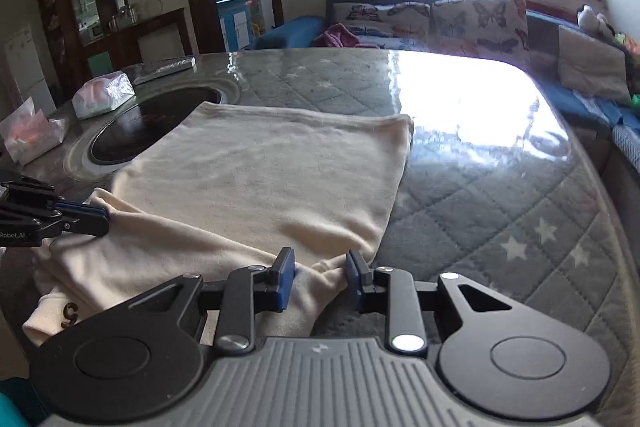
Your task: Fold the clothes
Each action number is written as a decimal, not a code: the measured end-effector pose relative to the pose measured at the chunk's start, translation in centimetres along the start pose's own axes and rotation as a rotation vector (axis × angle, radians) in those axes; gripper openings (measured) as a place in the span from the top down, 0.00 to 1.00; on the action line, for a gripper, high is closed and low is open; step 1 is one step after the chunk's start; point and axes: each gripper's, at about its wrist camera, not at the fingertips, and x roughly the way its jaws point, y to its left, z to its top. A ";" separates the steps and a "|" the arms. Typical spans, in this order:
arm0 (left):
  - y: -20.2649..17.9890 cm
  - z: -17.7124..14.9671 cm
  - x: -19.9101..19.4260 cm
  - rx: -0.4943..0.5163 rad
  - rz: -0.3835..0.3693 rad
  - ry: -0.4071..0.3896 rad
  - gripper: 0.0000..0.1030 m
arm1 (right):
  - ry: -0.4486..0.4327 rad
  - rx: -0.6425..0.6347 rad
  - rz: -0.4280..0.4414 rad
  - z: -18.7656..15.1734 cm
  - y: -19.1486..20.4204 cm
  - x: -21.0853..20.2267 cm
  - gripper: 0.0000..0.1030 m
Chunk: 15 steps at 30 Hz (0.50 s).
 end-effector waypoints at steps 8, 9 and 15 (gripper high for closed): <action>0.6 0.4 0.8 -0.024 -0.006 0.002 0.90 | 0.020 0.037 -0.006 0.6 -1.6 2.5 0.82; 0.7 0.4 0.6 -0.028 -0.010 0.002 0.90 | 0.024 0.057 -0.018 0.8 -1.9 2.3 0.86; 0.5 0.6 0.9 -0.018 -0.001 0.000 0.90 | 0.009 0.027 -0.021 1.3 -2.1 2.8 0.85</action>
